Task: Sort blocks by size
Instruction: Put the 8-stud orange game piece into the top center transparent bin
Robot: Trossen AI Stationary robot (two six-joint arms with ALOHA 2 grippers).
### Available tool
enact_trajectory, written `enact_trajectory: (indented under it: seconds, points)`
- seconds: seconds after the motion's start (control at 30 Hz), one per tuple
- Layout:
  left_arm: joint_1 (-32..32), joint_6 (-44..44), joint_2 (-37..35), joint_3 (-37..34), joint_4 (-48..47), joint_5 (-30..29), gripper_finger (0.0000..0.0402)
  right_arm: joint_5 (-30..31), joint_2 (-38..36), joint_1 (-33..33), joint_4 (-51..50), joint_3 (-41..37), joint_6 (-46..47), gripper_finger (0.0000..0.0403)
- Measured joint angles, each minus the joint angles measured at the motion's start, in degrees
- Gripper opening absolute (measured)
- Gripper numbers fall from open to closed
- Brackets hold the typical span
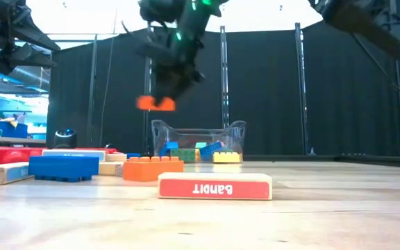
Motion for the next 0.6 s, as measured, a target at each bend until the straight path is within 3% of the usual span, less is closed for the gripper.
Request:
enact_trajectory:
  seconds: [0.27,0.47,0.6]
  points:
    - [-0.01,-0.17,0.01,0.0,0.02,0.0,0.0245,4.4,-0.07,-13.24,-1.63,0.0,7.18,0.0157]
    - [0.01,-0.17,0.01,0.0,0.02,0.0,0.0245,0.04,-0.11,-18.68,-1.72,0.0,9.41,0.0254]
    - [-0.01,-0.17,0.01,0.0,0.02,0.0,0.0245,-3.71,-0.11,-19.47,-1.92,0.09,9.08,0.0277]
